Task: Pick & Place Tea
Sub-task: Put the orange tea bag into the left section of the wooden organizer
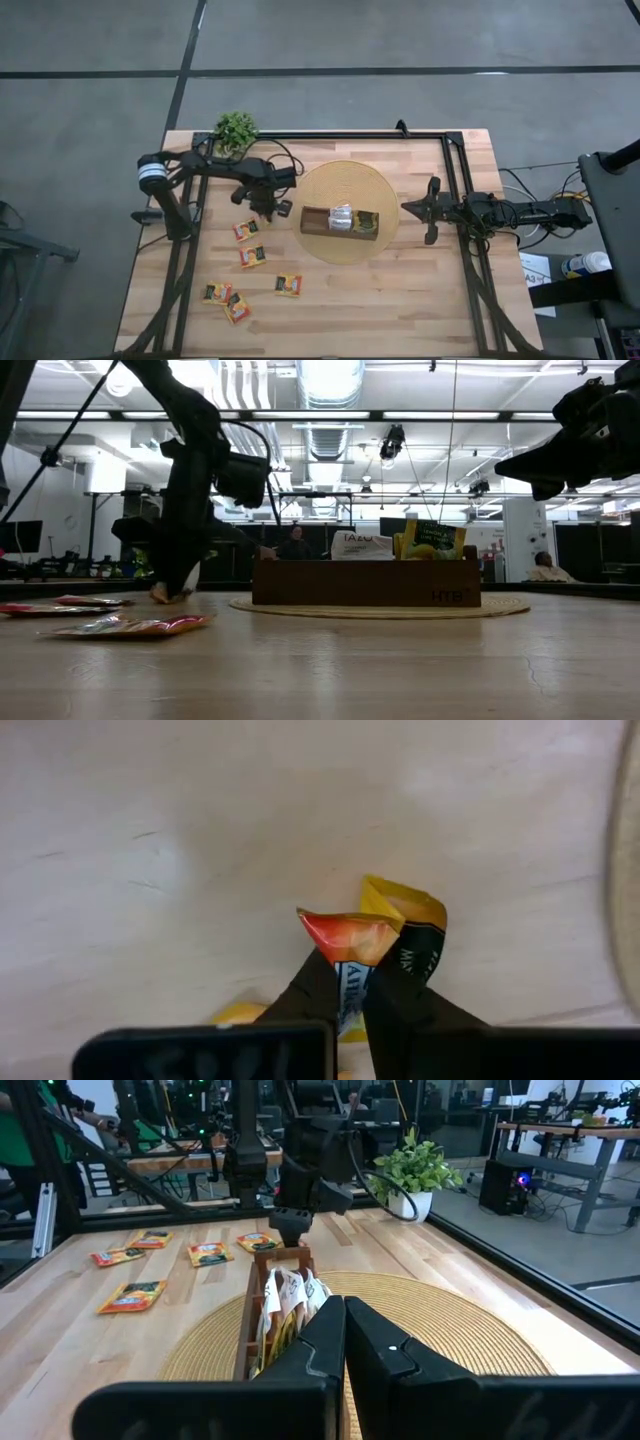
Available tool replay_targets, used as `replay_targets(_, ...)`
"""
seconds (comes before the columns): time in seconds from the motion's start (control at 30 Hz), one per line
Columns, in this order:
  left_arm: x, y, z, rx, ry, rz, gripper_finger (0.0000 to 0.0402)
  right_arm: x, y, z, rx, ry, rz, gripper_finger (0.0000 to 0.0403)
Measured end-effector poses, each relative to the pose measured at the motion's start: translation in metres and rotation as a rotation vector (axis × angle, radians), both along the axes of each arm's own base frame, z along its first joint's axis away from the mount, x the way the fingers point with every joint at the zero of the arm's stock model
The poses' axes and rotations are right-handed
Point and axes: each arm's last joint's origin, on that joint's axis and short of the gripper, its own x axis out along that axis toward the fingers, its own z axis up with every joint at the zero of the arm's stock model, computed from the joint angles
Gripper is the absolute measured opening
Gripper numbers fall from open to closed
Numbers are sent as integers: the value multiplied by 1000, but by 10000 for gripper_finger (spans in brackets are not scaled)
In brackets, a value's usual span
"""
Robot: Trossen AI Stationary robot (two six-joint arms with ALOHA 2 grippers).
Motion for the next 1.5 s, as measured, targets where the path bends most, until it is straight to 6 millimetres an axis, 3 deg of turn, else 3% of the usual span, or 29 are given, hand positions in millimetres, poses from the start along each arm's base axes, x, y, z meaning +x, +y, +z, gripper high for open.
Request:
replay_targets(0.4,12,-24,68,204,-448,327,22,0,0,0,0,0,0,9)
replay_targets(0.77,19,-75,94,331,-814,704,22,0,0,0,0,1,0,8)
replay_targets(1.0,29,-102,100,437,-1076,988,22,0,0,0,0,1,0,8)
replay_targets(1.23,42,-116,95,521,-1248,1144,22,0,0,0,0,2,0,8)
replay_targets(1.5,75,-144,67,518,-1462,1300,22,0,0,0,0,1,0,8)
